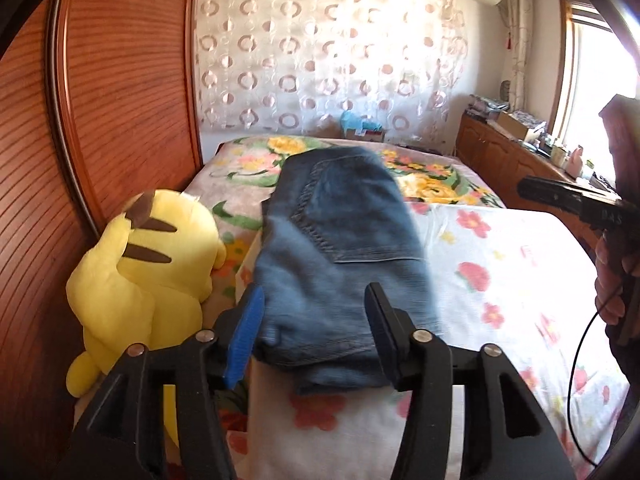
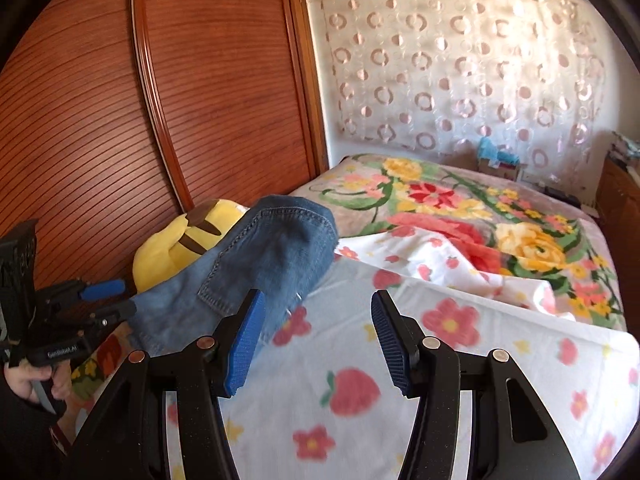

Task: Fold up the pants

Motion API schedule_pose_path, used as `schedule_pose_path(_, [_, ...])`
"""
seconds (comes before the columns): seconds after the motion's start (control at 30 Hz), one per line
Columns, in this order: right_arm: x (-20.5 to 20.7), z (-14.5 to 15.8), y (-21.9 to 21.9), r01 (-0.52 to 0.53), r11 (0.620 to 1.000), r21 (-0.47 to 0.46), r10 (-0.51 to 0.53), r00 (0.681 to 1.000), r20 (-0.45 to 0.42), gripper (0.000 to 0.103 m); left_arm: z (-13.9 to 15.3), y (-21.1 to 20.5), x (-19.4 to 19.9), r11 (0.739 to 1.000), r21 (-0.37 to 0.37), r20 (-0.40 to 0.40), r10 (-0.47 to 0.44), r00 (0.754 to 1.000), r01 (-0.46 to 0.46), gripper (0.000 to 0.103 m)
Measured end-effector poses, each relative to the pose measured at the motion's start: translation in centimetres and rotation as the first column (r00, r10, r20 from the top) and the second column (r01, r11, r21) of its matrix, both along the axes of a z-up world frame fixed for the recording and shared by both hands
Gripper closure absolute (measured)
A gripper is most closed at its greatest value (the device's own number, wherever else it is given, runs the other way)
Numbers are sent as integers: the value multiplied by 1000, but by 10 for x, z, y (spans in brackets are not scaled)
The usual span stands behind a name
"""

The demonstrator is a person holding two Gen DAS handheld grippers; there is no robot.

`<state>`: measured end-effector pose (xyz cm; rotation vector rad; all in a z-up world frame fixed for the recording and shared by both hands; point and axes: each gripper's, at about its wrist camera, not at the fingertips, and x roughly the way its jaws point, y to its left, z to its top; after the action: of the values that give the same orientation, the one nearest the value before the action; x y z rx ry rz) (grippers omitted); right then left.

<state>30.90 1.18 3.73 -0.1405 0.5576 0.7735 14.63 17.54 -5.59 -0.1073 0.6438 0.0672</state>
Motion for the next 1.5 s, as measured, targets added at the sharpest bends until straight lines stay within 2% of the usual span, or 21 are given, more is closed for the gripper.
schedule_pose_path(0.13, [-36,10,-32,27,999,19,-27,999,25,46,15,-21,-12,1000,4,40,-28,999,28,25])
schedule_pose_path(0.33, [-93,21,-84,85,996,38,-87,993,75,46,32,-56,-27,998,13,65,-70,995,69,23])
schedule_pose_path(0.47, [-131,25,-113,130,990,57,-134,987,87,45,44,-81,-41,996,23,109,-84,991,82,23])
schedule_pose_path(0.57, [-161,30,-131,170,983,70,-178,977,116,39,55,-104,-55,994,39,136,-105,985,100,23])
schedule_pose_path(0.67, [-191,37,-152,219,971,92,-231,962,144,30,63,-120,-66,992,19,155,-122,980,121,23])
schedule_pose_path(0.83, [-231,47,-179,298,949,106,-312,935,167,28,76,-145,-77,991,50,175,-132,976,125,23])
schedule_pose_path(1.0, [-257,51,-188,371,921,117,-386,907,168,27,82,-161,-80,991,52,180,-128,975,121,23])
schedule_pose_path(1.13, [-259,50,-177,411,904,119,-426,889,167,27,83,-172,-79,990,78,168,-129,977,118,23])
schedule_pose_path(1.5, [-260,53,-149,446,887,116,-460,873,162,27,84,-188,-86,985,77,182,-165,969,153,23])
